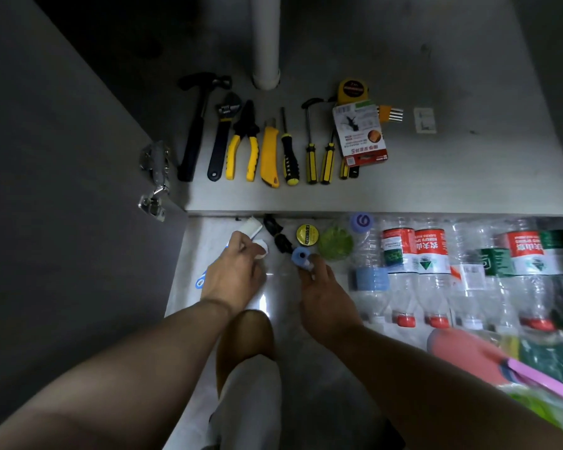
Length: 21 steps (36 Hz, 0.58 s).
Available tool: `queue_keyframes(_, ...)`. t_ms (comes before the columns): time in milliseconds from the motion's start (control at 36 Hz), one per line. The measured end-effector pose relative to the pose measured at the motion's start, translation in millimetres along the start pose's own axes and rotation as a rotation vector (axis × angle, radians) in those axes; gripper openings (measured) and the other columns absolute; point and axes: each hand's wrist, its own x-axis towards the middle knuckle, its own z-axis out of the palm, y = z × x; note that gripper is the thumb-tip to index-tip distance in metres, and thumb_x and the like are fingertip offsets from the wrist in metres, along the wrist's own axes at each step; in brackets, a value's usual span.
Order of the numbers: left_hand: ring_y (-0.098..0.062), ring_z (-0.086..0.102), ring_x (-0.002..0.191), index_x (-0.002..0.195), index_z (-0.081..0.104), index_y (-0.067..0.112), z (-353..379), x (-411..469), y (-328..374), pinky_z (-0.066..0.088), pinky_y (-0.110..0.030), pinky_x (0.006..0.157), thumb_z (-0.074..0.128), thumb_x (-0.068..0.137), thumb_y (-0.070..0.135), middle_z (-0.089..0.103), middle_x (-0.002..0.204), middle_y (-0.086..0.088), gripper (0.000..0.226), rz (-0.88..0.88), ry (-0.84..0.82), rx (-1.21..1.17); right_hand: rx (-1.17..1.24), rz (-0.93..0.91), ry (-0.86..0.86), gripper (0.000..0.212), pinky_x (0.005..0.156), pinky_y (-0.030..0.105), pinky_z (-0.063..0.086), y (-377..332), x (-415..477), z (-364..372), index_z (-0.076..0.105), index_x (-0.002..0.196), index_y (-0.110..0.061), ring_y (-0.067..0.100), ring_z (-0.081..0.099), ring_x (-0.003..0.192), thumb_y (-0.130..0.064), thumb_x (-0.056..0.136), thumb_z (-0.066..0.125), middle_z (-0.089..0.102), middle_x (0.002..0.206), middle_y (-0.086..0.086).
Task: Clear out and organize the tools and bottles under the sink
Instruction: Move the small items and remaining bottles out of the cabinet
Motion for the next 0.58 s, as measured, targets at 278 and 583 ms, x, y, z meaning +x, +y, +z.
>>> queue_keyframes(278, -0.02, 0.059, 0.097, 0.117, 0.065, 0.022, -56, 32, 55, 0.056, -0.042, 0.078, 0.058, 0.096, 0.014, 0.048, 0.12, 0.005, 0.024, 0.288, 0.042, -0.014, -0.038, 0.064, -0.524, 0.028, 0.085, 0.029, 0.049, 37, -12, -87, 0.069, 0.115, -0.006, 0.031, 0.063, 0.112, -0.022, 0.097, 0.053, 0.067, 0.12, 0.014)
queue_keyframes(583, -0.023, 0.055, 0.11, 0.114, 0.067, 0.03, -92, 114, 131, 0.048, -0.033, 0.084, 0.053, 0.096, 0.017, 0.045, 0.107, 0.005, 0.026, 0.344, -0.006, -0.037, 0.216, 0.357, 0.108, 0.016, 0.085, 0.034, 0.053, 121, 28, -201, 0.069, 0.096, -0.013, 0.024, 0.064, 0.094, -0.023, 0.095, 0.057, 0.07, 0.1, 0.008)
